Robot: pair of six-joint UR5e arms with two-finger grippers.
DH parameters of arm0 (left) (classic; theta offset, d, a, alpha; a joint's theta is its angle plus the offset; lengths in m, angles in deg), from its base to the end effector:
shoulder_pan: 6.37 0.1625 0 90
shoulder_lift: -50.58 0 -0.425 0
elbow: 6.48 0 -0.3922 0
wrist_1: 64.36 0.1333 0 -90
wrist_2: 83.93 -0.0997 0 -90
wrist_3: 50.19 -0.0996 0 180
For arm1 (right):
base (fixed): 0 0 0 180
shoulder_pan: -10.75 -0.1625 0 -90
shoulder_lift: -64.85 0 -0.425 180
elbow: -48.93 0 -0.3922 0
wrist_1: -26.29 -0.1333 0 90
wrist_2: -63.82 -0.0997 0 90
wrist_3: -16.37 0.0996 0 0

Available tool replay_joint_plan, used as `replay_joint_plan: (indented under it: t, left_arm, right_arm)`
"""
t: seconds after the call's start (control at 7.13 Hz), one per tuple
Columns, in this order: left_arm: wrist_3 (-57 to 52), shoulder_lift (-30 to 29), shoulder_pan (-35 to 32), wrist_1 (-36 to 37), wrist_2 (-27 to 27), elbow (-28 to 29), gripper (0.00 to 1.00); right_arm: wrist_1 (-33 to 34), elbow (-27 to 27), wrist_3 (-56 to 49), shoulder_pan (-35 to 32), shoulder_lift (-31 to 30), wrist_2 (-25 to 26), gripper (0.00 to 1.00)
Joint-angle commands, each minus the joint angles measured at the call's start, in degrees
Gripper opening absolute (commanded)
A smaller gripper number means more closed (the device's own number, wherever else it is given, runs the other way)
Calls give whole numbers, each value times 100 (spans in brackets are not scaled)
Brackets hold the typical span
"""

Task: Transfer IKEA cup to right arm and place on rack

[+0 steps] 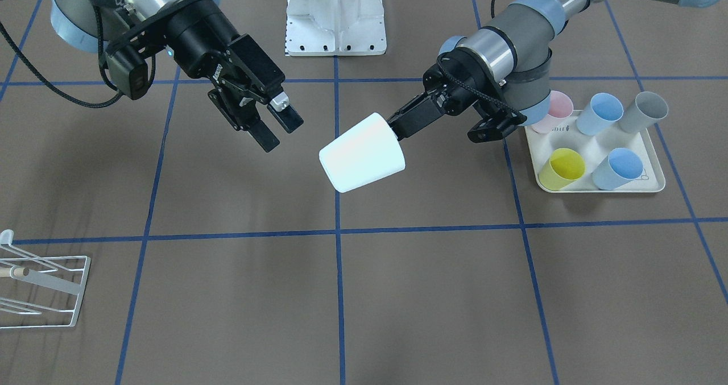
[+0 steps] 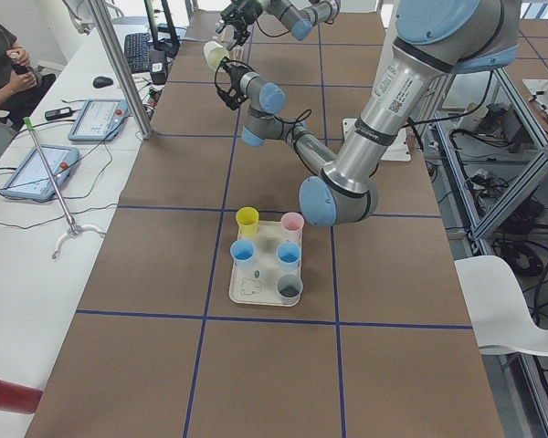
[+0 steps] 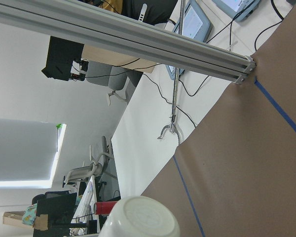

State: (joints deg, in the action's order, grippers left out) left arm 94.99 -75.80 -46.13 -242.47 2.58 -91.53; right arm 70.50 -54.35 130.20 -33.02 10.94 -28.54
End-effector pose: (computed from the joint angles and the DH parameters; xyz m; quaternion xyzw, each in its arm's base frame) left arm 0.3906 -0.5063 0.1644 -0.1007 0.8579 -0.3886 0.3208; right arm -0.3409 -0.5055 0.1000 0.1141 -0.7293 0.3625 0.5689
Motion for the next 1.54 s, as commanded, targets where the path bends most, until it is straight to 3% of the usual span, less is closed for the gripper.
replay_joint_plan:
  t: [0.0,1.4]
  left_arm:
    - [19,-71,56,30,-2,-3,0]
    - [168,-229,170,48,-2,-11,0]
  right_arm:
    - [-35,53,296,43,65,-1,99]
    - [-159,132,623,43,82,26,100]
